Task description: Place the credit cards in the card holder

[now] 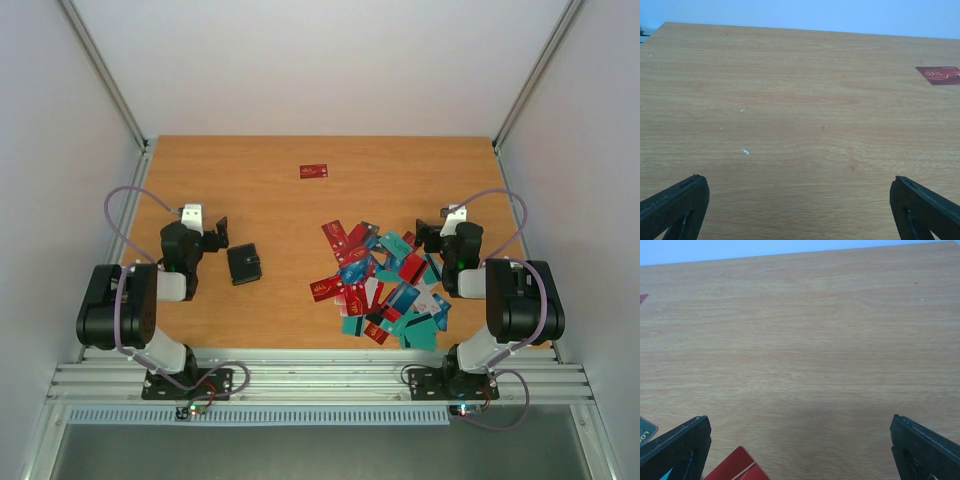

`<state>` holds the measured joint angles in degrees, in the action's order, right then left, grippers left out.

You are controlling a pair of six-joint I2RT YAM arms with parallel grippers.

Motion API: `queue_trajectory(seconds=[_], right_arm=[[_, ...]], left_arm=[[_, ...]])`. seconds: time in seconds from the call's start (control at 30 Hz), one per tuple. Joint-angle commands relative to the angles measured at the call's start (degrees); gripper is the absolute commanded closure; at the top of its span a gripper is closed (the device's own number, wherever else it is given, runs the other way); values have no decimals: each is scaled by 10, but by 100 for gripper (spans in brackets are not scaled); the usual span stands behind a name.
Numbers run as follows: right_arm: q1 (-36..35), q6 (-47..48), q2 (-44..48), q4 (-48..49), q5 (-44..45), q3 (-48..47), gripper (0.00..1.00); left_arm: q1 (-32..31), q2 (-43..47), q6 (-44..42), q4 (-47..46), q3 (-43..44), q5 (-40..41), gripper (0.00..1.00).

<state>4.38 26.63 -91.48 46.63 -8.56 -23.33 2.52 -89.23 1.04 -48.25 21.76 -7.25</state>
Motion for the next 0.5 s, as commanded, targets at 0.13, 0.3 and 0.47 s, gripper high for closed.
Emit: queue_trajectory(seconds=[0.13, 0.3, 0.47], right_arm=[[-4, -4, 4, 11, 9, -7, 2], [-4, -11, 3, 8, 27, -10, 1], [-4, -11, 6, 4, 28, -10, 1]], left_arm=[[-1, -3, -9, -40, 10, 0, 1], [-1, -3, -9, -40, 10, 0, 1], [-1, -3, -9, -38, 11, 0, 1]])
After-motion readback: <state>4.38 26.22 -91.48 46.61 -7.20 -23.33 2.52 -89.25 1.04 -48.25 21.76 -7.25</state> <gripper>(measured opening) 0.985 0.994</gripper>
